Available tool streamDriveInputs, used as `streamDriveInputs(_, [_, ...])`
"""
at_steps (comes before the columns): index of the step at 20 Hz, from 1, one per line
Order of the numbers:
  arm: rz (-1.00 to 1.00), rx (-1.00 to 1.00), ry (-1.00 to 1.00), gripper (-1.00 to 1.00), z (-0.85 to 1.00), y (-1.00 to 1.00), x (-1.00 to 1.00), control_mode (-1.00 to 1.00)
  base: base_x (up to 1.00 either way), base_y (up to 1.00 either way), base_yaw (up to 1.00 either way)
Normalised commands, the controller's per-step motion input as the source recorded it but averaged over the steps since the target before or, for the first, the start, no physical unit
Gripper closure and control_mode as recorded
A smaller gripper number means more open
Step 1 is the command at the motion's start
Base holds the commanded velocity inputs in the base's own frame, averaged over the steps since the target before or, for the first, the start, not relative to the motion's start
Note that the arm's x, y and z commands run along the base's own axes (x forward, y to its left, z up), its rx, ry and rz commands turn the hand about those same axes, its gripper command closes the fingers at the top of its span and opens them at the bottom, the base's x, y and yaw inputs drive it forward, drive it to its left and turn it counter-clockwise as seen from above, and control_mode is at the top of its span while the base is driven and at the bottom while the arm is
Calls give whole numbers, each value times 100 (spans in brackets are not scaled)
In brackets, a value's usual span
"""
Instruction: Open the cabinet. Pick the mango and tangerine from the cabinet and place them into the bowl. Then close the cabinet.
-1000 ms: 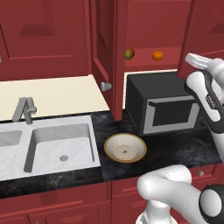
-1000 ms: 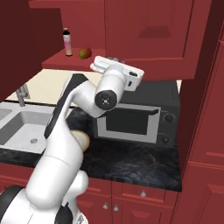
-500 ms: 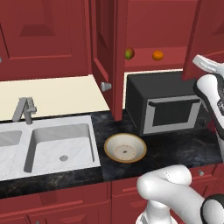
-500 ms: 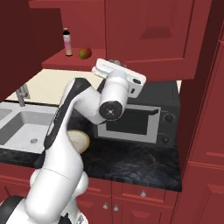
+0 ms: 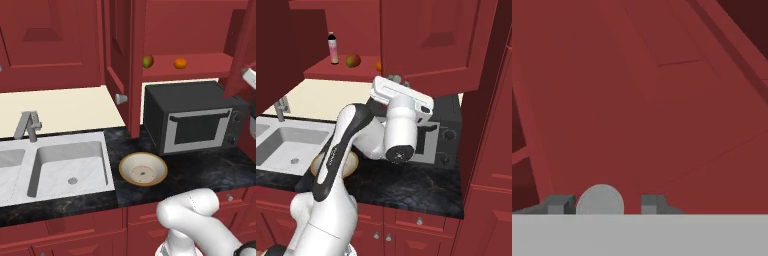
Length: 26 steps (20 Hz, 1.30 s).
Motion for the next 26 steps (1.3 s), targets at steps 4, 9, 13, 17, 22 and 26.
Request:
streamDriveInputs(4, [2, 8, -8, 100, 0, -100, -63, -100, 0, 0, 0])
streamDriveInputs(9, [0, 3, -1, -100, -11, -83, -90, -100, 0, 0, 0])
streamDriveInputs(13, [0, 0, 0, -100, -54, -21, -100, -100, 0, 0, 0])
streamDriveInputs(17, [-1, -5, 0, -100, -57, 24, -100, -100, 0, 0, 0])
streamDriveInputs(22, [-31, -12, -4, -100, -28, 83, -64, -100, 0, 0, 0])
streamDriveInputs(26, [-30, -10, 0, -100, 1, 100, -25, -100, 0, 0, 0])
